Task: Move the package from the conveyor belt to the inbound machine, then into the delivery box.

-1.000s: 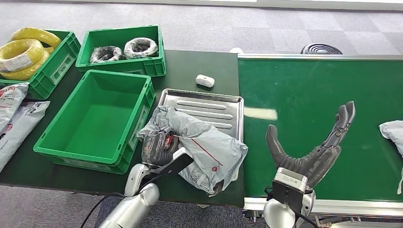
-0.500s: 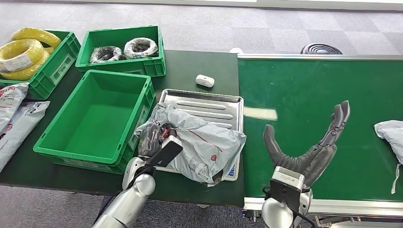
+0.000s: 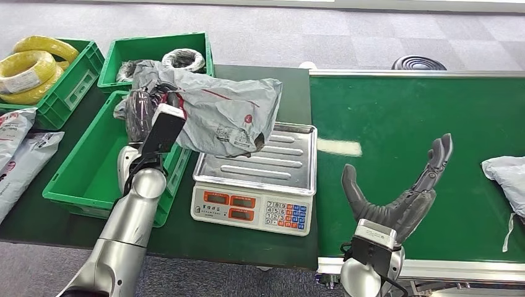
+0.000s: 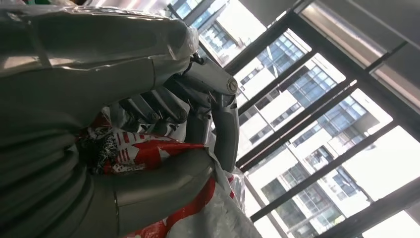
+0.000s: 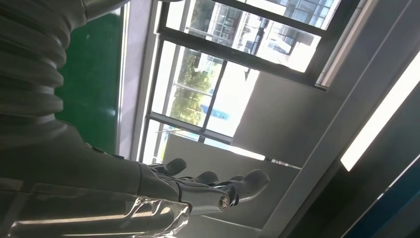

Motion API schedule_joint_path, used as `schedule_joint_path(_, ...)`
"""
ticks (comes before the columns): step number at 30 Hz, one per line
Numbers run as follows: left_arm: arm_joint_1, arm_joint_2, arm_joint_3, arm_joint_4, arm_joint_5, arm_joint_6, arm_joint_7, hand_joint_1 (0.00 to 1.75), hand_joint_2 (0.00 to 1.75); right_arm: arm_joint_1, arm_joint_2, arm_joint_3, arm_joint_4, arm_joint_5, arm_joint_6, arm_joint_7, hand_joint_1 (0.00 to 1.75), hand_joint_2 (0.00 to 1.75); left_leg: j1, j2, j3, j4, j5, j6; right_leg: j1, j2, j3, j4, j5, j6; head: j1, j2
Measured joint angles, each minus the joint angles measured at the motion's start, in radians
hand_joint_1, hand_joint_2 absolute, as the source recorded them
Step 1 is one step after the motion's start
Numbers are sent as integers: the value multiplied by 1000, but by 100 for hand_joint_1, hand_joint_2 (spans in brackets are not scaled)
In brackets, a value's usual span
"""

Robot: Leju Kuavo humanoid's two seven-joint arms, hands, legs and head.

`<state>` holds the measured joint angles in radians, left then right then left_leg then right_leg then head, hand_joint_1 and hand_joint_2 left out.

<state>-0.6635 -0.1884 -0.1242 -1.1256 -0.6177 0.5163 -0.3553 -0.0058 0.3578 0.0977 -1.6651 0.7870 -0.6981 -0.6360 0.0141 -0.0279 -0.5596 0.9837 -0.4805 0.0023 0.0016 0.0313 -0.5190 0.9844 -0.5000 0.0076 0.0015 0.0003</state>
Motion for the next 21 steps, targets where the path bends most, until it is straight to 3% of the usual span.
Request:
schedule_joint_path(6, -90, 34, 31, 11, 6, 41, 29, 175, 175, 3, 0, -3, 0, 5, 0, 9, 0, 175, 0, 0, 0, 0, 0, -1, 0, 0, 0, 0, 0, 0, 0, 0)
schedule_joint_path(10, -140, 54, 45, 91, -16, 87, 42, 169, 175, 7, 0, -7, -2, 4, 0, 10, 0, 175, 0, 0, 0, 0, 0, -1, 0, 0, 0, 0, 0, 0, 0, 0)
schedule_joint_path(14, -174, 73, 68, 243, -11, 155, 31, 6, 175, 12, 0, -7, -8, 7, 0, 20, 0, 175, 0, 0, 0, 0, 0, -1, 0, 0, 0, 0, 0, 0, 0, 0)
schedule_joint_path(21, -178, 88, 154, 453, 9, 177, -5, 0, 175, 13, 0, -4, -15, 19, 0, 43, 0, 175, 0, 0, 0, 0, 0, -1, 0, 1, -1, 0, 0, 0, 0, 0)
